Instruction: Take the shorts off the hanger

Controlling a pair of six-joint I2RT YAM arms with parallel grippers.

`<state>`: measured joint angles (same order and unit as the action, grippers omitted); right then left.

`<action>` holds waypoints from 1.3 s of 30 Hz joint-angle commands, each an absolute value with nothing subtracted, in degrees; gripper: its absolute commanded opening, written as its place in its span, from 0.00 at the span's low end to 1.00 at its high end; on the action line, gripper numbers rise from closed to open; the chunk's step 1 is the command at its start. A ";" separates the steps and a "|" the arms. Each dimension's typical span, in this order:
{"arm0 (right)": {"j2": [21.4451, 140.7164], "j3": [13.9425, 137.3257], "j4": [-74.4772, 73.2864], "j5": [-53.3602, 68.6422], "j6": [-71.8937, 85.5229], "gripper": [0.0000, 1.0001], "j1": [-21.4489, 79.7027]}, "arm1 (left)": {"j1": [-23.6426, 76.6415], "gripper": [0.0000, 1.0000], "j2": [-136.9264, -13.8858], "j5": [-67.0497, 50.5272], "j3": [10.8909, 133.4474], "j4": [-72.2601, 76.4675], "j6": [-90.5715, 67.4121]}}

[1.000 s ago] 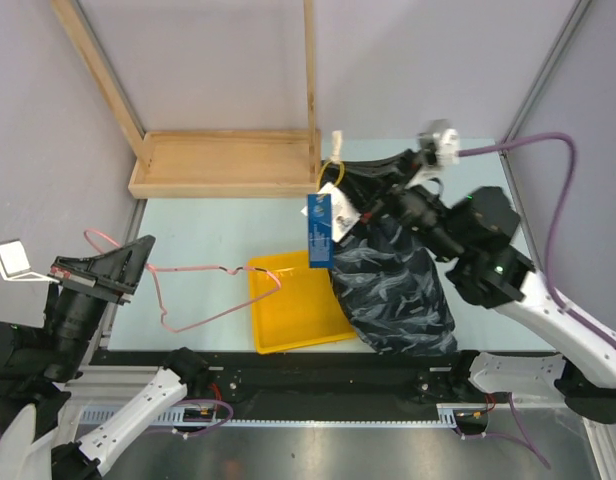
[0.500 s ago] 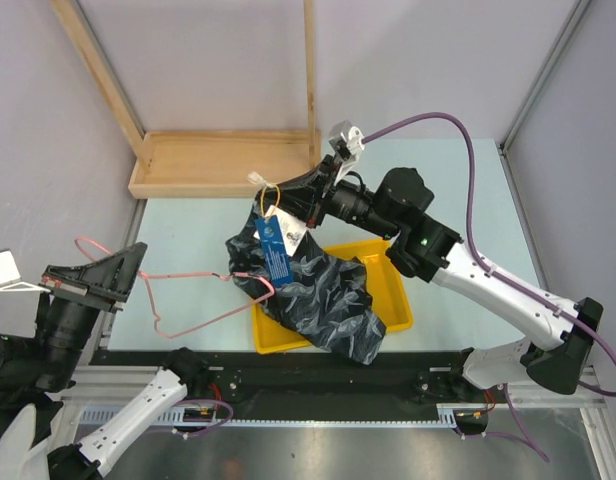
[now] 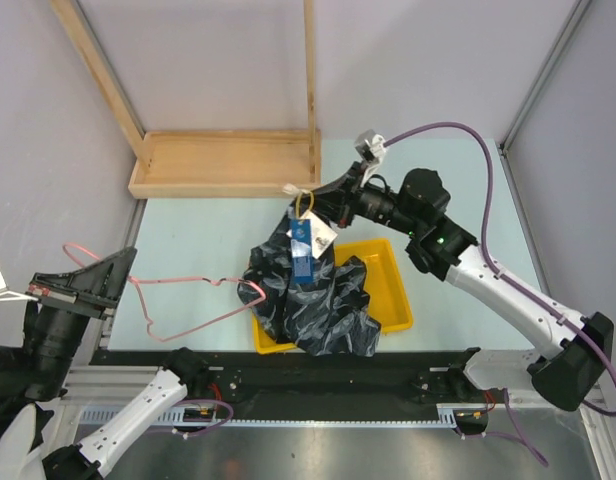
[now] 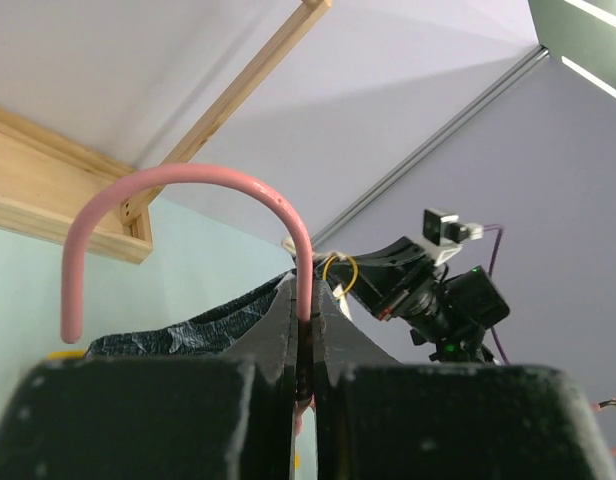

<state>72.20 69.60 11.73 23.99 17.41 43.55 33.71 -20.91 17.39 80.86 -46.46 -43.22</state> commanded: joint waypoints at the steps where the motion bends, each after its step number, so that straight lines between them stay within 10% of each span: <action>1: 67.33 64.17 6.70 30.40 16.36 0.00 37.80 | 33.57 0.00 -20.65 17.14 82.44 -45.79 -42.01; 13: 51.95 35.18 -2.65 15.74 28.81 0.00 40.08 | 33.49 0.00 -19.07 15.21 77.44 -42.72 -43.07; 23: 68.45 28.39 5.27 19.42 35.07 0.07 40.25 | 33.57 0.00 -18.99 13.18 75.59 -43.59 -43.51; 33: 65.32 39.54 -20.28 5.47 30.67 0.79 46.40 | 33.49 0.00 -18.90 13.71 76.29 -45.00 -42.89; 39: 57.39 44.73 -30.75 -9.38 33.66 1.00 54.04 | 33.49 0.00 -19.07 12.57 74.36 -43.42 -42.89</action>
